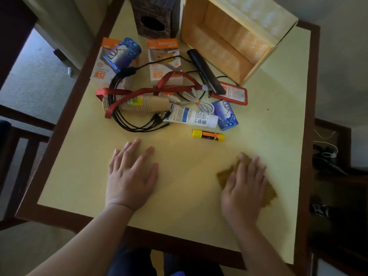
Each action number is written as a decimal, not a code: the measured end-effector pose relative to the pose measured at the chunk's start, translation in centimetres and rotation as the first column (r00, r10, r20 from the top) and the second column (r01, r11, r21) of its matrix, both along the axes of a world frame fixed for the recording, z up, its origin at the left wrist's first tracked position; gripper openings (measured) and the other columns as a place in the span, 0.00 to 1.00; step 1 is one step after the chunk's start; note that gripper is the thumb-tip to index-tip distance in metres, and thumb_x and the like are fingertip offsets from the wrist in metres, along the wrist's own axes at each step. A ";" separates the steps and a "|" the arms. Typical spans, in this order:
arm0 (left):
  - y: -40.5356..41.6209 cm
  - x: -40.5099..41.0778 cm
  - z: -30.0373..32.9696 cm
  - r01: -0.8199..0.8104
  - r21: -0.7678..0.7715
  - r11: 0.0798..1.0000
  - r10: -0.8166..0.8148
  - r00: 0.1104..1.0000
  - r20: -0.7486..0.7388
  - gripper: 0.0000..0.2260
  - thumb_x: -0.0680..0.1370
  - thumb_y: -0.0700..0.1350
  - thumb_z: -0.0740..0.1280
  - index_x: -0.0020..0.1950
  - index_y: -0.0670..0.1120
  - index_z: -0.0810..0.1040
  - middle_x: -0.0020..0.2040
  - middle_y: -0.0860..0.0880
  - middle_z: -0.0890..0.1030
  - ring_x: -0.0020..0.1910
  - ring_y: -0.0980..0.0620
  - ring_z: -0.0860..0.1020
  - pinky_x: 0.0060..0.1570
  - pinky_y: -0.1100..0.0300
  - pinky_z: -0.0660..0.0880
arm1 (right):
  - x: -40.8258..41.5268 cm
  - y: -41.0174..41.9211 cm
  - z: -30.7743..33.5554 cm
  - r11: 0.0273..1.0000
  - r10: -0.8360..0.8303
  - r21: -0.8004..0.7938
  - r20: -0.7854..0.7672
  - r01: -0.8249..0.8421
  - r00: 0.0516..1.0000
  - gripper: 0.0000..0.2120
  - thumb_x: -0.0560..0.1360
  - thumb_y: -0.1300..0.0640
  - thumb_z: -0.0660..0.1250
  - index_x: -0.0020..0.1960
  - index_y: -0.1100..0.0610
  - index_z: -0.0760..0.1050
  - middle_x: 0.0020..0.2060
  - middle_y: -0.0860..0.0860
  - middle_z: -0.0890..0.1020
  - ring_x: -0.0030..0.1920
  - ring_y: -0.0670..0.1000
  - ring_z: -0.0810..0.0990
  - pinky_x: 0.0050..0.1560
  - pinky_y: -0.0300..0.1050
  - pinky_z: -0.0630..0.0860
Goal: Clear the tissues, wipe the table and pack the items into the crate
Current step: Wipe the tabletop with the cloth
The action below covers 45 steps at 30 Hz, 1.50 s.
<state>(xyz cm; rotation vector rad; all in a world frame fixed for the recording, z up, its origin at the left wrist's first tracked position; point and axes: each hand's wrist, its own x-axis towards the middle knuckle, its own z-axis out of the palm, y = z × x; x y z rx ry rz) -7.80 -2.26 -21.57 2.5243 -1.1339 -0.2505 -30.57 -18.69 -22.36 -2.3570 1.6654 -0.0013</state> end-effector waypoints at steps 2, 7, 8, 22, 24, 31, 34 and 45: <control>0.0 0.0 0.0 -0.002 -0.004 1.000 0.002 1.000 -0.006 0.22 0.82 0.59 0.63 0.75 0.54 0.76 0.80 0.45 0.68 0.81 0.41 0.62 0.81 0.42 0.52 | 1.3 3.2 0.0 0.996 0.087 0.032 0.008 -0.087 0.996 0.28 0.84 0.49 0.50 0.83 0.53 0.58 0.83 0.59 0.57 0.82 0.64 0.53 0.80 0.64 0.54; 0.5 0.0 -0.2 -0.073 -0.126 0.989 0.060 0.992 -0.107 0.17 0.84 0.52 0.60 0.68 0.48 0.80 0.77 0.45 0.72 0.78 0.41 0.66 0.79 0.41 0.58 | 6.6 6.1 0.0 0.873 0.483 0.076 0.010 -0.483 0.875 0.28 0.86 0.48 0.50 0.85 0.47 0.51 0.84 0.52 0.48 0.84 0.56 0.42 0.82 0.58 0.46; 0.7 0.1 -0.1 -0.130 -0.168 0.977 0.104 0.982 -0.158 0.16 0.84 0.50 0.60 0.67 0.47 0.80 0.76 0.45 0.72 0.76 0.40 0.68 0.77 0.42 0.62 | 8.0 6.3 0.0 0.839 0.539 0.085 0.016 -0.538 0.842 0.28 0.86 0.49 0.50 0.85 0.47 0.51 0.85 0.52 0.47 0.84 0.55 0.41 0.82 0.57 0.45; 13.4 10.2 4.3 -0.525 -0.109 0.844 0.466 0.819 -0.333 0.18 0.79 0.46 0.72 0.69 0.49 0.77 0.62 0.51 0.79 0.63 0.50 0.76 0.65 0.48 0.75 | 30.4 13.9 -0.3 0.335 0.934 0.059 0.109 -0.940 0.339 0.28 0.84 0.47 0.50 0.83 0.52 0.59 0.83 0.56 0.56 0.83 0.56 0.52 0.82 0.56 0.51; 15.0 11.6 5.0 -0.491 -0.107 0.864 0.437 0.840 -0.322 0.16 0.79 0.46 0.72 0.67 0.51 0.78 0.59 0.55 0.80 0.60 0.54 0.76 0.62 0.54 0.74 | 34.1 13.9 -0.1 0.315 0.942 0.079 0.098 -0.946 0.322 0.28 0.84 0.48 0.49 0.84 0.51 0.56 0.84 0.53 0.52 0.84 0.54 0.49 0.82 0.55 0.48; 17.6 15.6 7.4 -0.513 -0.182 0.839 0.409 0.814 -0.413 0.14 0.81 0.47 0.71 0.66 0.56 0.77 0.57 0.59 0.81 0.59 0.60 0.78 0.61 0.61 0.74 | 40.9 13.9 0.2 0.644 0.758 0.084 0.060 -0.760 0.649 0.28 0.85 0.49 0.47 0.84 0.55 0.56 0.84 0.56 0.49 0.84 0.57 0.46 0.82 0.56 0.45; 17.8 17.6 8.0 -0.579 -0.251 0.775 0.429 0.775 -0.464 0.13 0.81 0.48 0.71 0.65 0.54 0.78 0.58 0.58 0.82 0.60 0.60 0.79 0.62 0.59 0.76 | 35.1 20.4 0.2 0.466 0.880 0.067 0.072 -0.882 0.470 0.29 0.85 0.51 0.45 0.84 0.58 0.52 0.83 0.61 0.52 0.83 0.61 0.47 0.82 0.60 0.49; 16.2 18.7 8.1 -0.490 -0.167 0.855 0.329 0.764 -0.556 0.06 0.82 0.47 0.69 0.57 0.56 0.82 0.50 0.63 0.84 0.51 0.64 0.81 0.55 0.58 0.81 | 29.3 19.5 2.0 0.518 0.844 0.218 0.026 -0.827 0.536 0.29 0.87 0.47 0.45 0.84 0.47 0.40 0.84 0.51 0.39 0.83 0.53 0.35 0.82 0.58 0.45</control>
